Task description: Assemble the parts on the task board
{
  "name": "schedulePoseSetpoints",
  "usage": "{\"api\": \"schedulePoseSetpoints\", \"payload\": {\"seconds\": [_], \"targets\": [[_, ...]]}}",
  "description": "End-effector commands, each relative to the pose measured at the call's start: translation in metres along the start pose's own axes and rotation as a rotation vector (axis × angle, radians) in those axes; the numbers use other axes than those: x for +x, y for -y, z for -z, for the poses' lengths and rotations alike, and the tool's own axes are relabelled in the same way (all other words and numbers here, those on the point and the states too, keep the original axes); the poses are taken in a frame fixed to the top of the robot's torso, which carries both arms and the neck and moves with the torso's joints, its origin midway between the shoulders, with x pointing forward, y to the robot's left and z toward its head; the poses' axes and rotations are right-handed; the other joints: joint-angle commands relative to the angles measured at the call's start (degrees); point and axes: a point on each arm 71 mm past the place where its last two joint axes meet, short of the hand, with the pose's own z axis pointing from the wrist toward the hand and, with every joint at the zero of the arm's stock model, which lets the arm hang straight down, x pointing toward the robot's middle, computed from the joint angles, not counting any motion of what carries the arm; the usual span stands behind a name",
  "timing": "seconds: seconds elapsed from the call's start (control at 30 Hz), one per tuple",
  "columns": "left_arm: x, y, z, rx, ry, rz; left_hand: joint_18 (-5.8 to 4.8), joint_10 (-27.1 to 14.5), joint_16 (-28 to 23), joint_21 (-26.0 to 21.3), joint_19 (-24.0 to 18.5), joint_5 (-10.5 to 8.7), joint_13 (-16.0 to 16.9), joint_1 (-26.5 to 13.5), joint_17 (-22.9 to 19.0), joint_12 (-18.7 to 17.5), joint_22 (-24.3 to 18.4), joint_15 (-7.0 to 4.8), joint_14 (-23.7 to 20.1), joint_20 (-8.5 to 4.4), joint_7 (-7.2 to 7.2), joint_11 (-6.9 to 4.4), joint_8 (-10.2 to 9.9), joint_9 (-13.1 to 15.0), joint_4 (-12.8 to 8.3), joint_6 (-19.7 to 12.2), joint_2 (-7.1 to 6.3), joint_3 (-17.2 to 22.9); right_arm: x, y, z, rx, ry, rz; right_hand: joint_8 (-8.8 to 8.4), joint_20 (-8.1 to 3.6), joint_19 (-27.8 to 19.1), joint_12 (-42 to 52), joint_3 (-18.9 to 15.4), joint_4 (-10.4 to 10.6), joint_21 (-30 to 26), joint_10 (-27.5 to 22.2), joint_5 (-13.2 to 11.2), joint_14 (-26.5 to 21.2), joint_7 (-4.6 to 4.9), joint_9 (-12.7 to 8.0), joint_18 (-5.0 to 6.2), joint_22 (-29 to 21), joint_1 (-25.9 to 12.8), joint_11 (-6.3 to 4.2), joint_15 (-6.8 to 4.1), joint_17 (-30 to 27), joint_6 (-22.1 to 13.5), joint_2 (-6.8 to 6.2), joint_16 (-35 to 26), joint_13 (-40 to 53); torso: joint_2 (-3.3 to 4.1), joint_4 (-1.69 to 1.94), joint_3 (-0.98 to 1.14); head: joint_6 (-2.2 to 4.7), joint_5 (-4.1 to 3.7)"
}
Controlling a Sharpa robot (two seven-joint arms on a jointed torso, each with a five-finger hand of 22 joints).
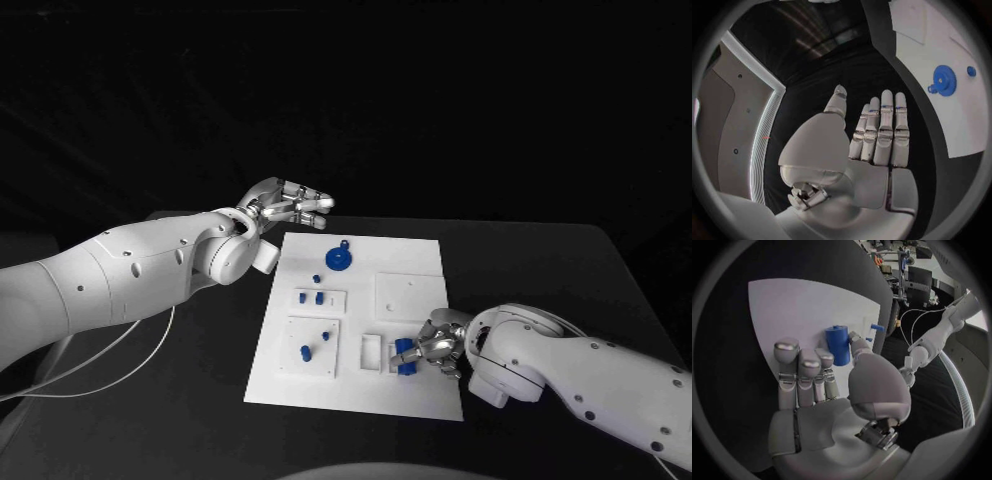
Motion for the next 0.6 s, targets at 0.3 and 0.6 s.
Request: {"api": "schedulePoseSetpoints", "payload": {"seconds": [0.3,0.6], "targets": [[0.001,0.000,0.000,-0.008,-0.016,0.001,-0.26,-0.37,-0.14,0.31,0.36,-0.04,0.05,-0.49,-0.06,-0.20,-0.25,0.01,-0.52,0.25,0.10,0.09,-0.03,0.06,0.42,-0.32,0.24,0.21,0.002,0.013,0.010,0.046,-0.004,-0.103,-0.35,-0.07,3.14,-0.12,11.14,-8.96,0.35,-0.02,0.24,0.10,-0.62,-32.93,0.55,1.88,-2.71,-0.46,-0.60,0.05,1.95,0.43,-0.30,-0.07,0.01,-0.10,0.07,0.03,0.13],[0.001,-0.001,-0.001,-0.011,-0.017,-0.003,-0.26,-0.34,-0.12,0.36,0.41,-0.06,0.05,-0.43,0.04,-0.20,-0.34,-0.09,-0.14,0.20,0.09,0.06,-0.01,0.07,0.42,-0.26,0.31,0.24,-0.004,-0.004,0.022,0.001,-0.035,-0.117,-0.33,-0.21,3.09,-0.72,10.63,-8.81,0.29,-0.08,-0.31,0.07,-1.00,-32.75,0.44,1.89,-2.86,-0.64,-0.73,-0.16,2.87,0.72,-0.57,-0.48,0.05,-0.01,0.05,0.10,0.03]]}}
